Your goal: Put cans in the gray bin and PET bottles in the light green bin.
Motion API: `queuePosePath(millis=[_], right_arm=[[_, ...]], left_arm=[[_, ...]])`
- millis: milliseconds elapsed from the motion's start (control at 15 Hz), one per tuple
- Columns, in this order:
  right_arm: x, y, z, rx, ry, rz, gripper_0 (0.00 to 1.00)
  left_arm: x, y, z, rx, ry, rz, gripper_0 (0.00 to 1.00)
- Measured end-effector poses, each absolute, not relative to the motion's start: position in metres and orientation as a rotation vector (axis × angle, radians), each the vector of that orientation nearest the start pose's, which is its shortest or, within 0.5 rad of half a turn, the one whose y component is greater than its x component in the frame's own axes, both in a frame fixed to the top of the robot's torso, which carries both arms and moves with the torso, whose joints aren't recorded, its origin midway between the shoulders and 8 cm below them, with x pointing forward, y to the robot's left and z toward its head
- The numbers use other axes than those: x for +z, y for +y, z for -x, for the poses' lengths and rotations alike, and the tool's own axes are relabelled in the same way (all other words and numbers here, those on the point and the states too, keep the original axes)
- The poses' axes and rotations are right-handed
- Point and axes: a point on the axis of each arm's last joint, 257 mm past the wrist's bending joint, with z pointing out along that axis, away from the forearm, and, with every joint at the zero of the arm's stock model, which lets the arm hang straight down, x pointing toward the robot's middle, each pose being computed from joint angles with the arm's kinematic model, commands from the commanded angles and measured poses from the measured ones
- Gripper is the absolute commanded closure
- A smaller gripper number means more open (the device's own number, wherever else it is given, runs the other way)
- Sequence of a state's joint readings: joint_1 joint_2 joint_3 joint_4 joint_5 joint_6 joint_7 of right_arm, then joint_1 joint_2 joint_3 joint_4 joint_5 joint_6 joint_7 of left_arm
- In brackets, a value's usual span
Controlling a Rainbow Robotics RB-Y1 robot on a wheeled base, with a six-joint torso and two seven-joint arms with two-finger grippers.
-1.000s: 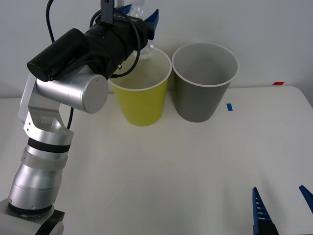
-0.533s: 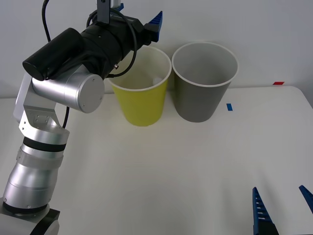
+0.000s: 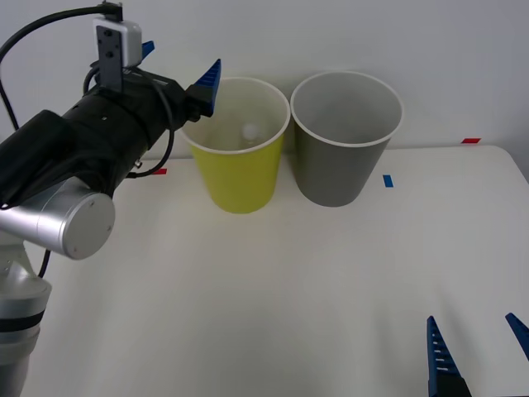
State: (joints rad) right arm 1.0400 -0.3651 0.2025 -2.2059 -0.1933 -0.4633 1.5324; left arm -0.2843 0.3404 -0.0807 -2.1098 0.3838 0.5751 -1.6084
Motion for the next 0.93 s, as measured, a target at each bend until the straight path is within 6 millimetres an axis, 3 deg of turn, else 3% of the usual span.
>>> queuePosePath(millis=[467, 933], right_arm=[[-0.202, -0.264, -0.254, 0.055, 1.538, 0.002, 0.0], [-0.202, -0.264, -0.254, 0.055, 1.538, 0.002, 0.0]], left_arm=[[-0.027, 0.225, -0.476, -0.089, 1.363, -0.262, 0.0], [-0.081, 0.28, -0.408, -0.028, 1.348, -0.17, 0.0]])
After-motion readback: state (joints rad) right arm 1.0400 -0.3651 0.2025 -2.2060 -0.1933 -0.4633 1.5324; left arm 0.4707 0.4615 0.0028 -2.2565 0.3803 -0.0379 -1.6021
